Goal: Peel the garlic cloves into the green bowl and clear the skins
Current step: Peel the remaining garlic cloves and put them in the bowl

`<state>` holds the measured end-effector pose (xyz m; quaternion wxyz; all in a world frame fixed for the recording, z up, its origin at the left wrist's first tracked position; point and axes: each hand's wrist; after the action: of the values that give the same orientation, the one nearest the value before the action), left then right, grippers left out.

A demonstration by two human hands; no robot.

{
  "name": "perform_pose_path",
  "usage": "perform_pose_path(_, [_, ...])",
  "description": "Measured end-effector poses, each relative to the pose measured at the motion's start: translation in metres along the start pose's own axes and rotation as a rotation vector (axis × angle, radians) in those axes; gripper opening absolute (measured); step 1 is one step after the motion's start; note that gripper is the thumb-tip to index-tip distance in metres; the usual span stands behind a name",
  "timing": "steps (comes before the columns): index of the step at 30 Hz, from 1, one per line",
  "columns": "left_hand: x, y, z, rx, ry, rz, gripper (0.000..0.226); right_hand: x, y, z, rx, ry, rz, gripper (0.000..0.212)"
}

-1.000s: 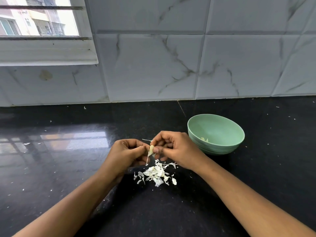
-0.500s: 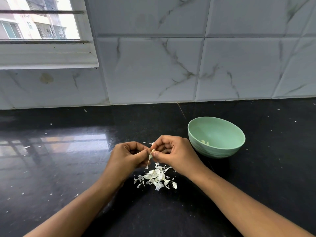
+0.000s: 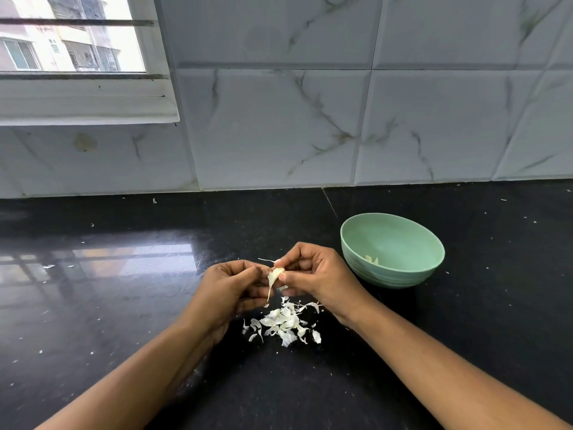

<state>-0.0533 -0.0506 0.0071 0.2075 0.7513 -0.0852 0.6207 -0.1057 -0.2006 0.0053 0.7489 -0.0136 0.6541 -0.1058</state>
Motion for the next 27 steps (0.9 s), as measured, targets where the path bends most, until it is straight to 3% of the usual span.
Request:
perform_pose_path(10, [0.0026,0.0016,-0.0040,-0.025,-0.015,-0.037,0.022,-0.0019,-0.0064,0.0020,-0.061,0.196,0.312,0.017])
perform_pose_path(15, [0.0008,0.0010,-0.0047,-0.023,0.094,0.093,0.010,-0.0002,-0.0057,0.0019,-0.013,0.118,0.140,0.011])
perform_pose_path(19, [0.0027,-0.0009,-0.0075,-0.052,0.198,0.264,0.027,0.0008,-0.0034,0.0005,0.018,0.041,0.006,0.013])
perform_pose_path(27, [0.0001,-0.0056,-0.0003,-0.069,0.215,0.321,0.009,-0.0034,-0.0033,-0.0002,0.040,0.015,0.083,0.017])
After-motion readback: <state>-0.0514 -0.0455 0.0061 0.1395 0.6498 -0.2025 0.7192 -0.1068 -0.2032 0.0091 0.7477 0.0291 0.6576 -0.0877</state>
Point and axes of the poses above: each hand's wrist, its own z-axis towards the middle knuckle, its own y-axis out of the palm, x = y × z, and after that the axes turned 6 degrees about -z, right-handed
